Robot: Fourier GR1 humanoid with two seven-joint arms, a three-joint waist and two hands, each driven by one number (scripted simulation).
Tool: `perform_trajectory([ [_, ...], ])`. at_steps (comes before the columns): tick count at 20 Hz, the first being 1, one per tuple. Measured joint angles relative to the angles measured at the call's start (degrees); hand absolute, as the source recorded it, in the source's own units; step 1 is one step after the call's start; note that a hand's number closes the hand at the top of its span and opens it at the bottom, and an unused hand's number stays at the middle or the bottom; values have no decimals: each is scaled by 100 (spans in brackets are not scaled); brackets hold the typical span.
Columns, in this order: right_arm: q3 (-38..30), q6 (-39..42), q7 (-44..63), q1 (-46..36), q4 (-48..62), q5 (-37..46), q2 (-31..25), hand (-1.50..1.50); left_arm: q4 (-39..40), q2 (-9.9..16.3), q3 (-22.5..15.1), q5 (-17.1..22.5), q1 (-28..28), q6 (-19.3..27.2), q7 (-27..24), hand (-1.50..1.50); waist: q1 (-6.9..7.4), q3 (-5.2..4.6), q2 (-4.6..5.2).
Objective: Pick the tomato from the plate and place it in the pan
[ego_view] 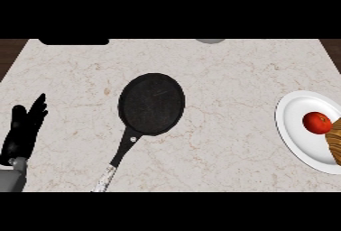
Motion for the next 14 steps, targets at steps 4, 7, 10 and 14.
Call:
perform_trajectory([
  [4,326,183,177,-236,41,699,-753,-150,104,-99,-58,-78,-93,24,-13,0,61,-10,9],
  [7,716,312,282,-367,-53,1326,-1199,-150,42,-88,-87,-97,-151,-12,68,0,134,-12,6],
  [10,1122,421,463,-564,-207,1877,-1484,-150,7,-76,-92,-108,-172,-55,130,0,162,-13,0],
  [14,1681,558,703,-922,-359,2590,-1647,-150,64,-88,-58,-135,-258,-75,157,0,176,-16,2],
])
